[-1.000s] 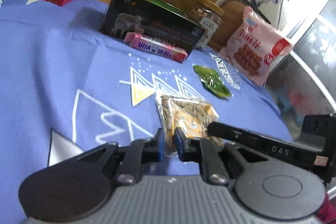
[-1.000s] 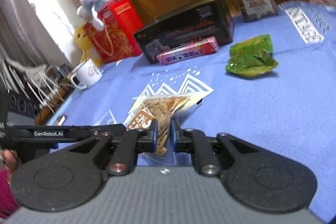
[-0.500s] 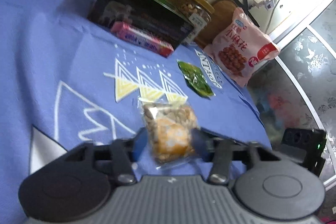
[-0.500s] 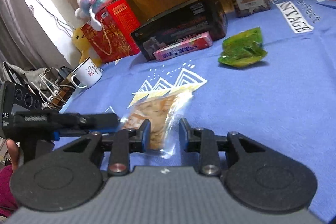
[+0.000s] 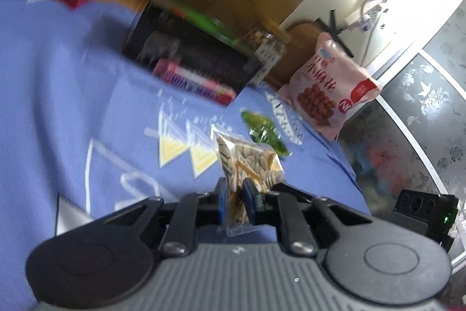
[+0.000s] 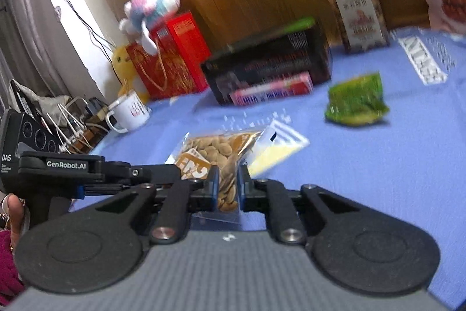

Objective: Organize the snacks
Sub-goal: 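Lift the clear seed bag with both tools and carry it toward the tin box, then open both tools over the tin box to drop the seed bag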

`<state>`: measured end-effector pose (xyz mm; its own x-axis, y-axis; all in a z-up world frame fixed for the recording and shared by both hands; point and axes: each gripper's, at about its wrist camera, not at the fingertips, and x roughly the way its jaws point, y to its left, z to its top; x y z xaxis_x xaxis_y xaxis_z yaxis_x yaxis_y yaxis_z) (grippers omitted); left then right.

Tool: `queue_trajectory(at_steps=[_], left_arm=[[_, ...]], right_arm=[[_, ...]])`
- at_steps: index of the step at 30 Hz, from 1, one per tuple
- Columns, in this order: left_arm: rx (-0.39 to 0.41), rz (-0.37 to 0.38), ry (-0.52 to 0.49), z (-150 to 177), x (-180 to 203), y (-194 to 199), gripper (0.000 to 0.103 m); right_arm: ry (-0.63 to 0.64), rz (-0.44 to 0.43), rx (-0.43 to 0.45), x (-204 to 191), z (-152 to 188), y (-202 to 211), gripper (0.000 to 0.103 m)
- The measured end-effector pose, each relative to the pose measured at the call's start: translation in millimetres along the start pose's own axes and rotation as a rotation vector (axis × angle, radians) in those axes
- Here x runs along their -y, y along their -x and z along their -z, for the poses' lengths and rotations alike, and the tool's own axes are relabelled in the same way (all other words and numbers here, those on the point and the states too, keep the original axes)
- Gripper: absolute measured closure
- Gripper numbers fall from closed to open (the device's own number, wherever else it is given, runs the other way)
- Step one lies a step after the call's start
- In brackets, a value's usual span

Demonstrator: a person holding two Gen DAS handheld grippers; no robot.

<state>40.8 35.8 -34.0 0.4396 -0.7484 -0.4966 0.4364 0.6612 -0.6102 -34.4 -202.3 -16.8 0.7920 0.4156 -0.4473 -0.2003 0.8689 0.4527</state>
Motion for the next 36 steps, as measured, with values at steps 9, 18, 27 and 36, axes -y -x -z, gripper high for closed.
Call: queue_trajectory(at_steps=[9, 18, 27, 36], left_arm=[[0.048, -0.013, -0.121, -53, 21, -10, 0.09], [0.116, -0.038, -0.183, -124, 30, -42, 0.09], [0.132, -0.104, -0.192, -175, 8, -86, 0.09], [0.129, -0.285, -0.207, -190, -23, -123, 0.078]], right_arm=[[0.065, 0.025, 0.084, -1, -44, -9, 0.087], [0.109, 0.044, 0.156, 14, -106, -43, 0.087], [0.105, 0.084, 0.166, 42, -144, -96, 0.087], [0.149, 0.132, 0.061, 50, -154, -160, 0.078]])
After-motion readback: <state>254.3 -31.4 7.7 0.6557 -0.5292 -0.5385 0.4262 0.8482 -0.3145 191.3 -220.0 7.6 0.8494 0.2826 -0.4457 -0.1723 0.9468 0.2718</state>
